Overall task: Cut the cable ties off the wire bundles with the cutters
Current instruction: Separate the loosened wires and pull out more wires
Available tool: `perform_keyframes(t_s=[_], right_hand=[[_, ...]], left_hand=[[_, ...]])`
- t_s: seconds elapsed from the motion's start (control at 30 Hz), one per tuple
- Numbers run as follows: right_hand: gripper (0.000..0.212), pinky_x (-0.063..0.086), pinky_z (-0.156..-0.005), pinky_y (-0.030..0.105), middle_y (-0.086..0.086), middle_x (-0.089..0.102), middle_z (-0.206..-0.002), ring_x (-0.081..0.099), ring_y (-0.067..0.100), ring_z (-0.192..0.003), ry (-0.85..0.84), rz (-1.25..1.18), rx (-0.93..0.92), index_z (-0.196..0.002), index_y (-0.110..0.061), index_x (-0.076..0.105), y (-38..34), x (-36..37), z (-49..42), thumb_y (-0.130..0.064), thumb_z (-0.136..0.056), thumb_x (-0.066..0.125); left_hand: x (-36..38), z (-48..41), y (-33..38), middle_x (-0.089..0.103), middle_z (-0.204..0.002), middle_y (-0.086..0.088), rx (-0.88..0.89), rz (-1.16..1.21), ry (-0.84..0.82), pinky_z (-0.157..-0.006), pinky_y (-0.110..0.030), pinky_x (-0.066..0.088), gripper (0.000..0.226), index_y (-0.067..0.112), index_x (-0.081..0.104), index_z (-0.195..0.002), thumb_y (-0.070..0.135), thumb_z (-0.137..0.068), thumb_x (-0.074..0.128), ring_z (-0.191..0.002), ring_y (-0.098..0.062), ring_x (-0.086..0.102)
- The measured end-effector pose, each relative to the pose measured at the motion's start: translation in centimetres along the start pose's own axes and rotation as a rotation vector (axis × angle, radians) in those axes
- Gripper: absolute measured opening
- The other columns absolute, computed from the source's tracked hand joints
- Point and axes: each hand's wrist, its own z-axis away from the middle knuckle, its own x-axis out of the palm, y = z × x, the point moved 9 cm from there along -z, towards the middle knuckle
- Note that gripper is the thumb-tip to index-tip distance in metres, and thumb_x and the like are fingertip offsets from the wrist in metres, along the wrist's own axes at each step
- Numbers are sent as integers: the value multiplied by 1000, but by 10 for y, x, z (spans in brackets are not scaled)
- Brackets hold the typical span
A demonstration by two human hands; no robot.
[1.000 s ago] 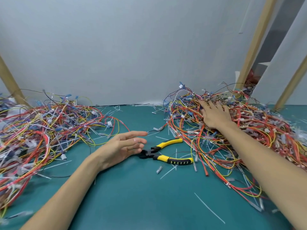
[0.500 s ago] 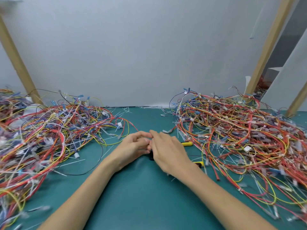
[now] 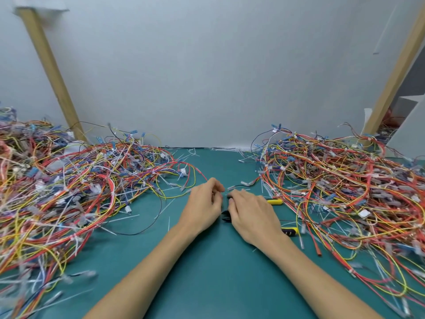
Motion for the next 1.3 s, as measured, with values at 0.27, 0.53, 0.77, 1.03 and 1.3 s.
perform_keyframes(t_s=[0.27, 0.53, 0.77, 1.03, 1.3], right_hand=[[30, 39, -82, 35, -4, 63, -101, 57, 19, -94, 6, -11, 17, -113, -23, 57, 2, 1, -2, -31, -101, 31], [32, 39, -85, 34, -5, 63, -105, 57, 17, -96, 3, -26, 6, -119, -22, 56, 1, 1, -1, -30, -101, 31], [33, 39, -87, 34, -6, 62, -106, 57, 16, -98, 1, -21, -2, -122, -23, 55, 1, 2, -2, -31, -102, 30], [32, 39, -86, 34, -5, 63, -105, 56, 16, -97, 8, -29, -4, -120, -22, 56, 0, 2, -3, -30, -101, 31], [32, 39, -88, 36, -5, 63, -106, 56, 16, -100, 10, -31, -4, -119, -22, 56, 0, 2, -2, -30, -101, 31]], left_hand=[[-129, -42, -13, 65, -89, -16, -196, -529, 121, -76, -40, 52, 16, 9, 61, -88, 20, -87, 50, -89, -38, 61], [-232, -23, -84, 58, -102, -31, -588, -774, 215, -81, -49, 50, 20, -8, 60, -96, 9, -87, 52, -99, -45, 54], [-221, -6, -123, 61, -108, -30, -730, -750, 65, -82, -45, 53, 17, -8, 60, -97, 0, -84, 55, -100, -42, 60], [-192, -18, -98, 51, -76, -10, -654, -712, 56, -99, -45, 32, 23, 10, 44, -68, 10, -89, 54, -96, -32, 53], [-190, -34, -35, 66, -110, -22, -363, -588, 220, -94, -46, 43, 34, 8, 63, -119, 1, -89, 48, -108, -40, 58]])
